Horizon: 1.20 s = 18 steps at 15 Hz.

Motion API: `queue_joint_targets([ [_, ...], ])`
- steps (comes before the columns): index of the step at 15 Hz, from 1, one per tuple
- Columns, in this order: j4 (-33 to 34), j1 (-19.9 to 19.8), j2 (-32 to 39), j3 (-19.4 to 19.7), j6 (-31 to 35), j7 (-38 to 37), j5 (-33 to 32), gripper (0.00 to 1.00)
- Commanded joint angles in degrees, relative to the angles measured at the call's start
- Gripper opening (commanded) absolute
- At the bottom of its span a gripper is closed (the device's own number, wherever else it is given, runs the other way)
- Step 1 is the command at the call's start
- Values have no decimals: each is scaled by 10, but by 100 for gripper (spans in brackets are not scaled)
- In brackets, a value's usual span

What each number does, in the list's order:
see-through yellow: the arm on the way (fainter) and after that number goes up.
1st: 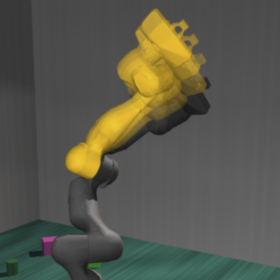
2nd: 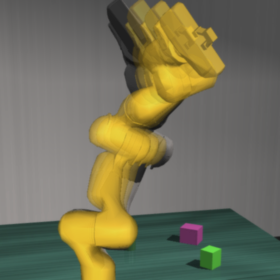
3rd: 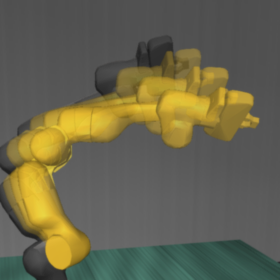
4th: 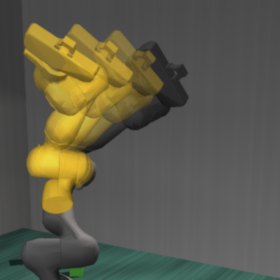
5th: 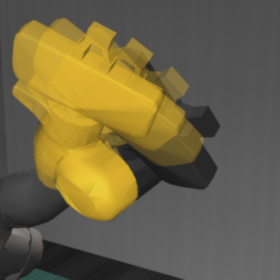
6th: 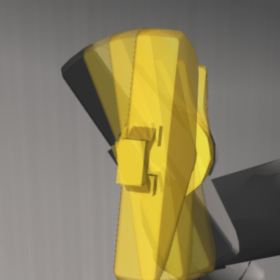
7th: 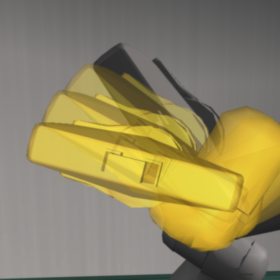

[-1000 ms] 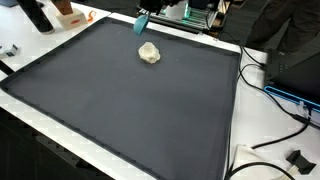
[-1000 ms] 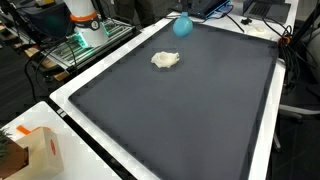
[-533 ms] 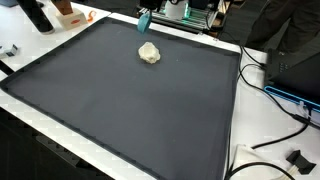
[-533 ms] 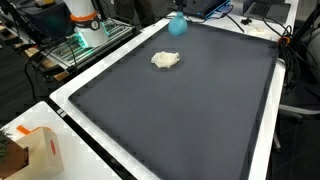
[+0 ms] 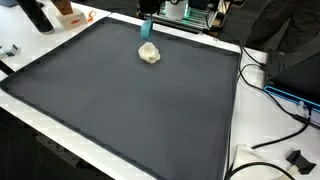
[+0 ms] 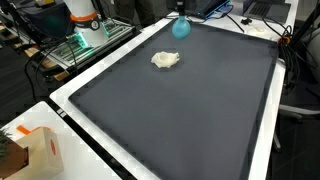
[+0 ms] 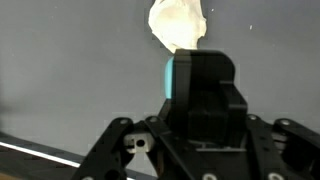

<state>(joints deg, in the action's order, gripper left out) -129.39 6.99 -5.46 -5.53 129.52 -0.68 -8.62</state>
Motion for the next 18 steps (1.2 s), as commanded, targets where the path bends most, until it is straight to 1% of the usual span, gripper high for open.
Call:
queue_joint_targets([
  [1, -46, -6, -23, 24, 54, 142, 114, 25],
  [3, -56, -7, -23, 40, 60, 230, 194, 25],
  [5, -60, -8, -20, 54, 44, 306, 263, 25],
  [8, -63, -14, -16, 73, 17, 395, 343, 25],
  [11, -68, -25, -12, 89, -10, 466, 406, 25],
  [18, -70, -70, 13, 120, -97, 575, 503, 25],
])
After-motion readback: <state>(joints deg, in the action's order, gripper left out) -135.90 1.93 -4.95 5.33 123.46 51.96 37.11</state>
